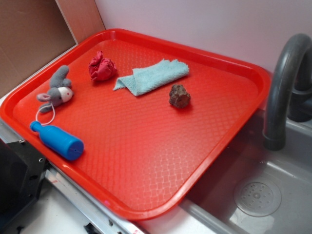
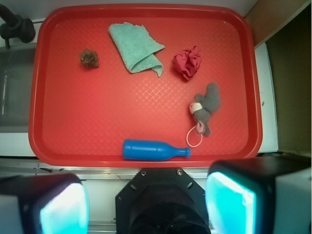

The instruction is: Grab the rock.

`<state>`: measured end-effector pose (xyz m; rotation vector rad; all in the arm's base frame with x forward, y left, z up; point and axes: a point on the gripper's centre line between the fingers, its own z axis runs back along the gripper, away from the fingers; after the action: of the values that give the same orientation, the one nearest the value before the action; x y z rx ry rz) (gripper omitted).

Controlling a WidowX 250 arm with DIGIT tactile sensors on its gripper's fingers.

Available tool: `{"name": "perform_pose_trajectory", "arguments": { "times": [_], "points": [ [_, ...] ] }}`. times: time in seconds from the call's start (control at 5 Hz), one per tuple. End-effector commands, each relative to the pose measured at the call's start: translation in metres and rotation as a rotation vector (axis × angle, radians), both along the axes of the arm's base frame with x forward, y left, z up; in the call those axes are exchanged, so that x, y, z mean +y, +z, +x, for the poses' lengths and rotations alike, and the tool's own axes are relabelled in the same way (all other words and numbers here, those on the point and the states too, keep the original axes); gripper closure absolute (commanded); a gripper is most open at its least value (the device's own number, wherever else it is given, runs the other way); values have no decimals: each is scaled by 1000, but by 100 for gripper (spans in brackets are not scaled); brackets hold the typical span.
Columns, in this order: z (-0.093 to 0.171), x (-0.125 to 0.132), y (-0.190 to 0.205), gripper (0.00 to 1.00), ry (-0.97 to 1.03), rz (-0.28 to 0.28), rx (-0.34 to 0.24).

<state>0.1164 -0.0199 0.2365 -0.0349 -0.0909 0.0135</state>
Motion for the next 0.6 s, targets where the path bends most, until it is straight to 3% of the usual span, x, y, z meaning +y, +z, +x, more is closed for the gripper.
{"name": "perform_pose_trajectory", "arguments": {
  "times": [0.0, 0.4],
  "points": [
    [0, 0, 0, 0, 0, 0, 0],
    [28, -21, -24, 0, 376, -38, -79]
  ]
}}
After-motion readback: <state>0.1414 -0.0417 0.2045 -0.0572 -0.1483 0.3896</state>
